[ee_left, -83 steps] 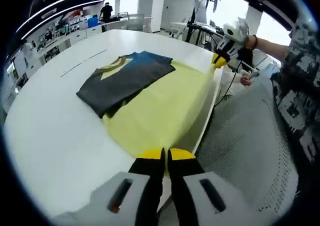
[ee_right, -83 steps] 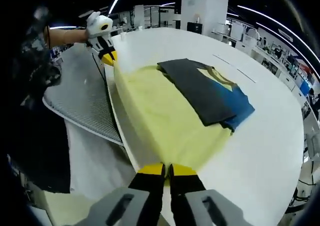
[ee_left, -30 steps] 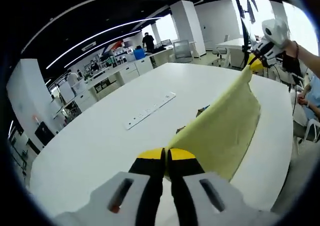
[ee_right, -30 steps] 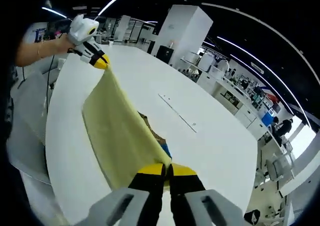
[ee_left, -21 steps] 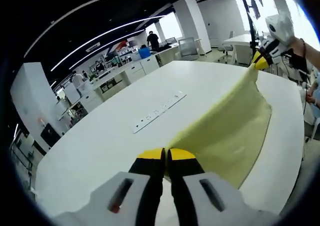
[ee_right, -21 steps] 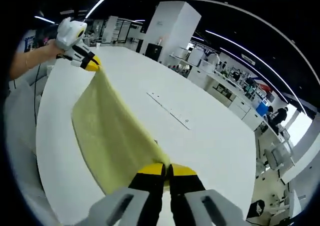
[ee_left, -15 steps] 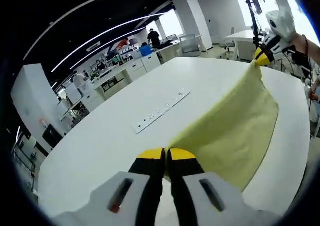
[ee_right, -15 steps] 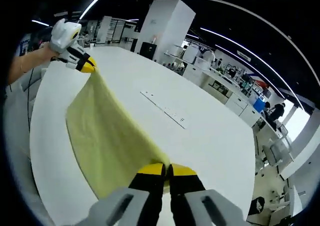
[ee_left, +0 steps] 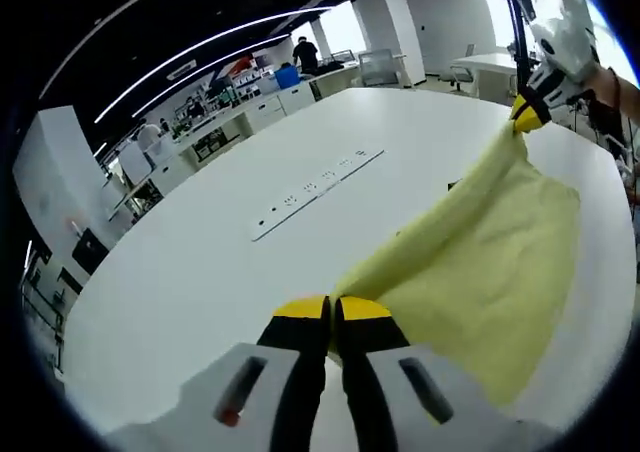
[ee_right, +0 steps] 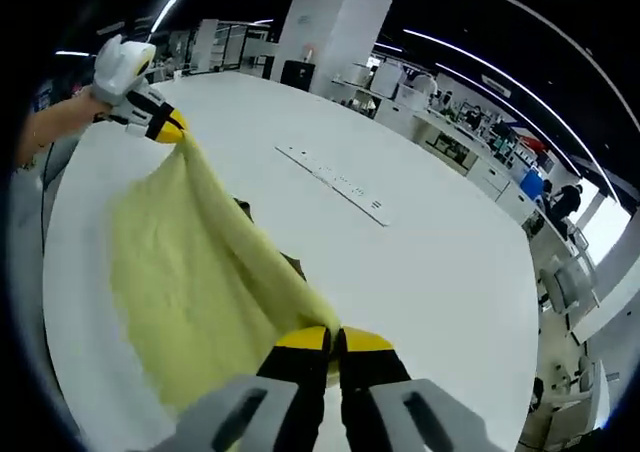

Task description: Fold the garment on the visible template until the final outline fits inside the template.

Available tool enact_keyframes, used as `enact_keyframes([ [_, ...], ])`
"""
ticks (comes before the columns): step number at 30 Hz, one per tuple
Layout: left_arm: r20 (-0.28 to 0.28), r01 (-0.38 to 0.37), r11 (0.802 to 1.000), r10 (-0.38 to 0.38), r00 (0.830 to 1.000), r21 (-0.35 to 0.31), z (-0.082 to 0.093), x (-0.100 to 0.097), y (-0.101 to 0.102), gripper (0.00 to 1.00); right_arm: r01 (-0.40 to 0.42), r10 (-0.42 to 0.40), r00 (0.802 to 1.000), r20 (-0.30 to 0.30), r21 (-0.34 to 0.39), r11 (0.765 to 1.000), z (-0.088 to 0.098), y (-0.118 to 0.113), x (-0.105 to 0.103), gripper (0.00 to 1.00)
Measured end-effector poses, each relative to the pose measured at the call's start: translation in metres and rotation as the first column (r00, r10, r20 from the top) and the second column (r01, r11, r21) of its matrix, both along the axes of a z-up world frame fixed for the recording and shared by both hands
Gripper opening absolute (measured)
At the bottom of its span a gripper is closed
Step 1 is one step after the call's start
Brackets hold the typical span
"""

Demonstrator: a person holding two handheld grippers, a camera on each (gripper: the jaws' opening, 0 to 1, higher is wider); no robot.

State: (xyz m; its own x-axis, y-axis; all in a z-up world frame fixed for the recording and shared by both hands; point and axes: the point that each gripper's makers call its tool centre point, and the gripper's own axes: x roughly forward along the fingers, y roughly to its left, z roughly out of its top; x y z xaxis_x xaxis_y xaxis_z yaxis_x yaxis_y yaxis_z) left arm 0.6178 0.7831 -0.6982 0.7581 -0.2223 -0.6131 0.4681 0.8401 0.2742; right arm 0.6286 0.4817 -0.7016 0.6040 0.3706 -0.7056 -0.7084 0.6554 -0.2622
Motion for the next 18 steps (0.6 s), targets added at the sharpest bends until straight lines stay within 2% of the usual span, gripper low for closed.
enact_keyframes([
  [5,-0.025,-0.014,0.999,0.014,1.0,-0.029,-0.017,0.012,0.001,0.0,0.008,-0.008,0.999,-0.035,-0.008,1.0,-0.021,0.0,0.012,0.0],
  [13,-0.06,-0.03,0.999,0.028,0.998,-0.034,-0.045,0.021,0.005,0.01,-0.006,0.005,0.998,-0.07,-0.014,1.0,-0.045,0.004,0.025,0.0],
  [18,-0.068,-0.023,1.0,0.022,0.997,-0.014,-0.056,0.023,0.006,0.04,0.042,-0.045,0.996,-0.083,-0.036,0.998,-0.057,-0.005,0.03,0.04],
])
